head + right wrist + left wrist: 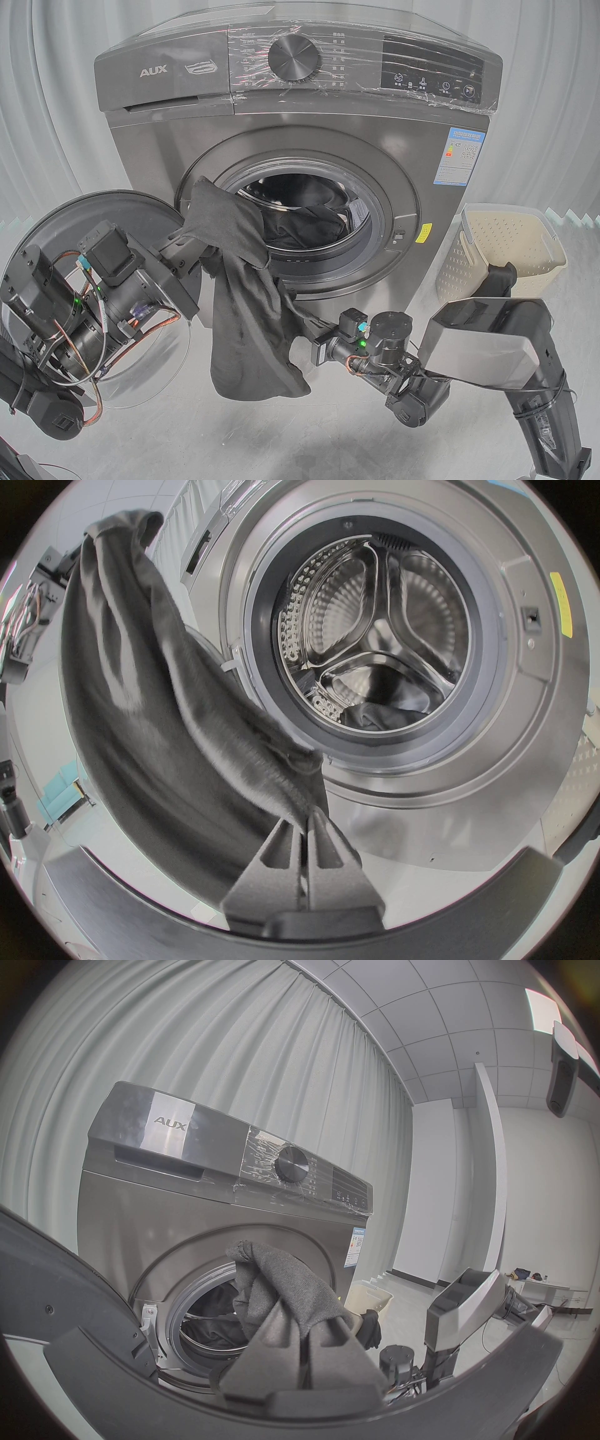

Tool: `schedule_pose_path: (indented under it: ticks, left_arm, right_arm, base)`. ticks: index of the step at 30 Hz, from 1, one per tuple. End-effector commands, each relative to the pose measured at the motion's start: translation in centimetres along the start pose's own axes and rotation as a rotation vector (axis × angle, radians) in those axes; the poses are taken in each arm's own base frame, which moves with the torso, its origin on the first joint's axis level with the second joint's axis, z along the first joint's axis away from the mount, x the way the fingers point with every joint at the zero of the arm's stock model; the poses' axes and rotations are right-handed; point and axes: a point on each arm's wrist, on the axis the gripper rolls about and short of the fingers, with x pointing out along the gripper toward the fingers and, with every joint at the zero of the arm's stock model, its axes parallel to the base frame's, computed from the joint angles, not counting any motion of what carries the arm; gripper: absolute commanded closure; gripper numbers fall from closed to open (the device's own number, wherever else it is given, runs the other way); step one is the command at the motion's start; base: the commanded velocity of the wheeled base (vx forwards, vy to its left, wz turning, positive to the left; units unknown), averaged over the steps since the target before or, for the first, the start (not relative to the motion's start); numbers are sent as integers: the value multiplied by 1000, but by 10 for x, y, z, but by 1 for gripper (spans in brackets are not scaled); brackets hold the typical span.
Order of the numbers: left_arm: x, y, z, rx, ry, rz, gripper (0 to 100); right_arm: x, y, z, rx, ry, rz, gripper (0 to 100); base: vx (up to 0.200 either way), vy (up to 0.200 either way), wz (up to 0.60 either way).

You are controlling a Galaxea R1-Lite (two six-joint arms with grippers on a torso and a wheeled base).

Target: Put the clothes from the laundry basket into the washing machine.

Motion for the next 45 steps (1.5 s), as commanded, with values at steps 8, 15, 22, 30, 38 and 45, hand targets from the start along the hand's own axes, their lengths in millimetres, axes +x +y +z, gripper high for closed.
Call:
schedule_pose_path:
  ticks: [8, 15, 22, 30, 38, 45]
  left_arm:
    - [-1, 8, -4, 3, 18, 31, 100]
    - [-4, 16, -5, 12, 26, 61, 100]
    - [-5, 27, -11, 14, 50, 102, 100]
    - [-6, 30, -16, 12, 70, 113, 100]
    - [-12, 36, -20, 15, 92, 142, 100]
    - [-16, 40, -19, 24, 98, 164, 100]
  right_arm:
    - [-55, -9, 92, 7, -117, -50, 100]
    - [-90, -18, 119, 8, -135, -101, 100]
    - [-124, -34, 125, 11, -114, -164, 100]
    - [-149, -24, 140, 16, -143, -151, 100]
    - [-152, -29, 141, 17, -147, -170, 100]
    - [-152, -31, 145, 16, -161, -176, 100]
  base:
    - [0, 0, 0]
    - [0, 0, 0]
    - [0, 0, 0]
    - [0, 0, 0]
    - [0, 0, 0]
    - [0, 0, 0]
